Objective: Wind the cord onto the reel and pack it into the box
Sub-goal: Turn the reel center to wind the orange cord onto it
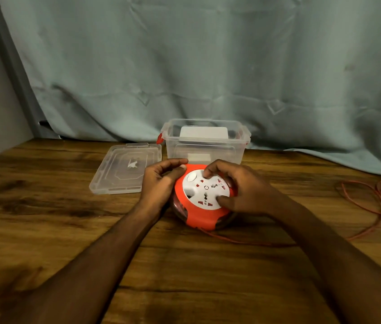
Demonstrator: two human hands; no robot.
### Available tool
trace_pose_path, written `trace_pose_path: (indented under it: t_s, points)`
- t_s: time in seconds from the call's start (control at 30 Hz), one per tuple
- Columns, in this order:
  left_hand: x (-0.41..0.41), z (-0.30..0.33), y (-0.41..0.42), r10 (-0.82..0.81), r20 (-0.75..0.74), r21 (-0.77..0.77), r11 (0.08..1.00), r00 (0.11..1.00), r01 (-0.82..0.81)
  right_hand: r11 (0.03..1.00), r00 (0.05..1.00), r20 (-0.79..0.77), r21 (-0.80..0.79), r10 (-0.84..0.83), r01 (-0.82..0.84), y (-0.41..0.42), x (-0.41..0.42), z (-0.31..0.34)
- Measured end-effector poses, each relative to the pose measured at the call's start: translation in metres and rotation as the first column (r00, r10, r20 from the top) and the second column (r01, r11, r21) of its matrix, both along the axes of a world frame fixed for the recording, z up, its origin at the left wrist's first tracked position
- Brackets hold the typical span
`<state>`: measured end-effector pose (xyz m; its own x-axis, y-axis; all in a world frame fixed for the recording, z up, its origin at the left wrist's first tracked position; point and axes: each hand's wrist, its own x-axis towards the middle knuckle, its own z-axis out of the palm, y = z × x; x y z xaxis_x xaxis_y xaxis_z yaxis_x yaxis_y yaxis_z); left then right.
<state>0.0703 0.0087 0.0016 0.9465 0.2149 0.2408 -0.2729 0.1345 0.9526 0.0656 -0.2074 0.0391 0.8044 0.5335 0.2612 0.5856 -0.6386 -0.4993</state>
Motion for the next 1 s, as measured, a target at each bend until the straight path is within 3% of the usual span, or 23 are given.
trace_pose_path:
  t_s: [0.17,0.4,0.57,0.7,0.87,1.0]
  points:
    - [-0.001,0.0,0.001,0.003,-0.004,0.014,1.0,1.0,-0.002,1.0,0.999,-0.035,0.023,0.007,-0.006,-0.004,0.005,0.002]
    - [0.001,-0.002,0.002,0.026,-0.01,0.012,1.0,1.0,-0.026,0.997,0.997,0.044,-0.043,-0.061,0.063,0.001,-0.002,0.006]
    - [0.004,-0.005,0.003,0.021,0.006,0.018,1.0,1.0,-0.021,0.965,0.946,0.27,-0.143,-0.178,0.222,0.015,-0.013,0.001]
    - [0.005,-0.006,0.003,0.017,0.014,0.015,1.0,1.0,-0.017,0.95,0.909,0.351,-0.129,-0.225,0.285,0.031,-0.021,-0.004]
    - [0.004,-0.005,0.001,0.006,0.025,0.02,1.0,1.0,-0.007,0.959,0.88,0.42,-0.066,-0.223,0.275,0.033,-0.021,-0.007]
    - [0.003,-0.005,0.003,0.007,0.029,0.03,1.0,1.0,-0.008,0.99,0.916,0.384,-0.023,-0.119,0.139,0.021,-0.016,0.0]
